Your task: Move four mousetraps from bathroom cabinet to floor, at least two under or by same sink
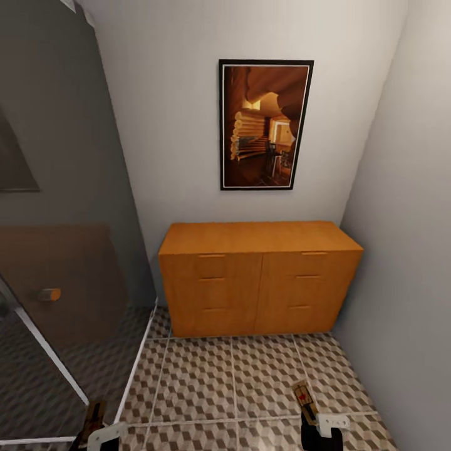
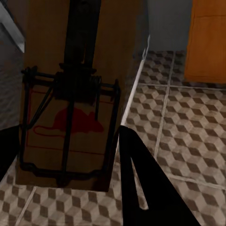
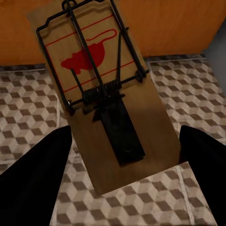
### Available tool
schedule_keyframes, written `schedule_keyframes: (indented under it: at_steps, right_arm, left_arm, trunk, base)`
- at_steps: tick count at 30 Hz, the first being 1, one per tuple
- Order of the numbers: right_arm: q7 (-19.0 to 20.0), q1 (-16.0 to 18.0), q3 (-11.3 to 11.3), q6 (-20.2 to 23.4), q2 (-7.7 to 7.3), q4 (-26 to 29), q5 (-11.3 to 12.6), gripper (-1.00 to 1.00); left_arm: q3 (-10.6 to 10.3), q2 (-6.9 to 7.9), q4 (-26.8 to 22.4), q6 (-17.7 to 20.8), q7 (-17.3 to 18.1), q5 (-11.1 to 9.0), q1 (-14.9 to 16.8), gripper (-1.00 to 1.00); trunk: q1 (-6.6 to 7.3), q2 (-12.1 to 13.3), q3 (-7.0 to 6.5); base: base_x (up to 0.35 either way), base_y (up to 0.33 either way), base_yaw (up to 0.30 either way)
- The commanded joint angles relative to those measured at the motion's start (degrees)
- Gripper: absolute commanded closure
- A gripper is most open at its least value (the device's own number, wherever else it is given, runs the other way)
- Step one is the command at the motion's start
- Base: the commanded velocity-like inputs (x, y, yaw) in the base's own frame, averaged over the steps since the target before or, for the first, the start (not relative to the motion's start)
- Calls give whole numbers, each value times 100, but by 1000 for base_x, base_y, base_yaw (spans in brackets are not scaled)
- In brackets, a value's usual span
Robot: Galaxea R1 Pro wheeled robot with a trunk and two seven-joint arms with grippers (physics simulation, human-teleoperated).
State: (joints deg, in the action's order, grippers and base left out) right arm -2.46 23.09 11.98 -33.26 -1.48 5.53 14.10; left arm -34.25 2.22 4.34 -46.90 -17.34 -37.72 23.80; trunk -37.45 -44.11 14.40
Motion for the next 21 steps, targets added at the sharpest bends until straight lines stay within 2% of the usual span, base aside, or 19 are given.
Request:
schedule_keyframes:
  at_steps: [1, 13, 21]
  right_arm:
    - [-27, 2, 50, -13, -2, 0, 33, 100]
    - [-27, 2, 50, -13, -1, 0, 33, 100]
    - [-27, 2, 50, -10, 3, 0, 31, 100]
  left_arm:
    - [-38, -3, 14, -3, -68, 45, 7, 100]
    - [-38, -2, 14, -3, -68, 45, 7, 100]
    - [-38, -2, 14, -3, -68, 45, 9, 100]
  trunk:
    - [3, -7, 8]
    - [3, -7, 8]
    - [3, -7, 8]
  base:
    - [-332, 0, 287]
    - [-323, 0, 286]
    - [-113, 0, 287]
